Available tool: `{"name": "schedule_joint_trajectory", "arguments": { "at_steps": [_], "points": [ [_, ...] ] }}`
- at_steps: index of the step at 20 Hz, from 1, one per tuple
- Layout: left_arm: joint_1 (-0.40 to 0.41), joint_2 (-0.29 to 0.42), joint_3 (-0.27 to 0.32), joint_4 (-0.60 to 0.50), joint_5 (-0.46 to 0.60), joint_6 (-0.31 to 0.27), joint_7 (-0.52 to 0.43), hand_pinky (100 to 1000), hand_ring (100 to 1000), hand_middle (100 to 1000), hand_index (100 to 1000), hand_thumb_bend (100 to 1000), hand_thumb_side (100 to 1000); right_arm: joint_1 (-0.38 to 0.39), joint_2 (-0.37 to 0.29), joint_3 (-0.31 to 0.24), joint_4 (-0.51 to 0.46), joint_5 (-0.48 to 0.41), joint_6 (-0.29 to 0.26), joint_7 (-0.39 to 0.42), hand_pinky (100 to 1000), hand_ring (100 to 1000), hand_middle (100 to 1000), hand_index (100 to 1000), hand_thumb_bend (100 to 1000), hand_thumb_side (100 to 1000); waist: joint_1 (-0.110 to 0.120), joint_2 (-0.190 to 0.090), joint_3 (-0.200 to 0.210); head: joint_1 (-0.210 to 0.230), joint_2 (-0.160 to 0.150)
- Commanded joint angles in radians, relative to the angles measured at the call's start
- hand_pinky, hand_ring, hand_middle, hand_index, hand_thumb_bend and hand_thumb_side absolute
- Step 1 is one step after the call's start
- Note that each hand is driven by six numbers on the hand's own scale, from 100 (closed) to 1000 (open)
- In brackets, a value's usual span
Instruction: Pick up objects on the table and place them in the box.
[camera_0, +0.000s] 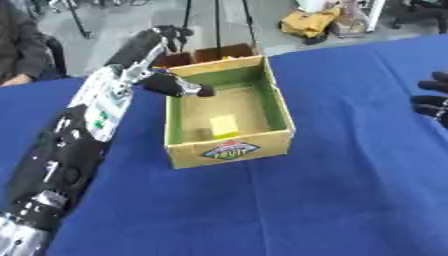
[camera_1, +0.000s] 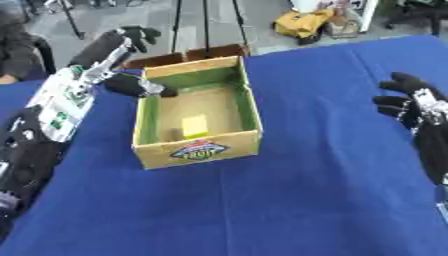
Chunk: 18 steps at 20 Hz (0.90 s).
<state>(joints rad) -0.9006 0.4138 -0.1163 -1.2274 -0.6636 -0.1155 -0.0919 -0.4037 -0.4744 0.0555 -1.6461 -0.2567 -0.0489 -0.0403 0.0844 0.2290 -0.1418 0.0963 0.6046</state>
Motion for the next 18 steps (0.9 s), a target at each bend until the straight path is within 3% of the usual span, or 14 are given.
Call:
{"name": "schedule_joint_trajectory", "arguments": {
  "at_steps": [1, 5, 9, 14, 18],
  "points": [
    [0.066, 0.090, 0.023, -0.156, 0.214, 0.017, 0.044, 669, 667, 713, 894, 1000, 732, -0.008, -0.010, -0.016, -0.009, -0.003, -0.005, -0.006, 815, 770, 790, 905, 100, 849, -0.013, -0.024, 0.017, -0.015, -0.003],
    [0.254, 0.137, 0.054, -0.320, 0.461, 0.026, 0.089, 631, 645, 696, 882, 1000, 729, -0.002, -0.011, -0.023, -0.009, -0.005, -0.007, -0.013, 815, 770, 790, 906, 100, 849, -0.024, -0.028, 0.055, -0.030, -0.001],
    [0.400, 0.108, 0.089, -0.397, 0.604, 0.047, 0.133, 609, 631, 684, 876, 1000, 739, 0.006, -0.014, -0.027, -0.009, -0.004, -0.008, -0.018, 815, 770, 790, 905, 100, 849, -0.029, -0.030, 0.086, -0.037, 0.007],
    [0.499, 0.022, 0.127, -0.431, 0.698, 0.043, 0.191, 600, 626, 678, 871, 1000, 749, 0.001, -0.007, -0.026, -0.011, -0.006, -0.008, -0.017, 814, 769, 790, 905, 100, 849, -0.032, -0.027, 0.100, -0.035, 0.010],
    [0.530, -0.003, 0.131, -0.441, 0.733, 0.040, 0.201, 600, 626, 679, 873, 1000, 753, 0.001, -0.009, -0.027, -0.014, -0.006, -0.008, -0.018, 814, 769, 790, 905, 100, 849, -0.030, -0.023, 0.109, -0.030, 0.016]
  ]
}}
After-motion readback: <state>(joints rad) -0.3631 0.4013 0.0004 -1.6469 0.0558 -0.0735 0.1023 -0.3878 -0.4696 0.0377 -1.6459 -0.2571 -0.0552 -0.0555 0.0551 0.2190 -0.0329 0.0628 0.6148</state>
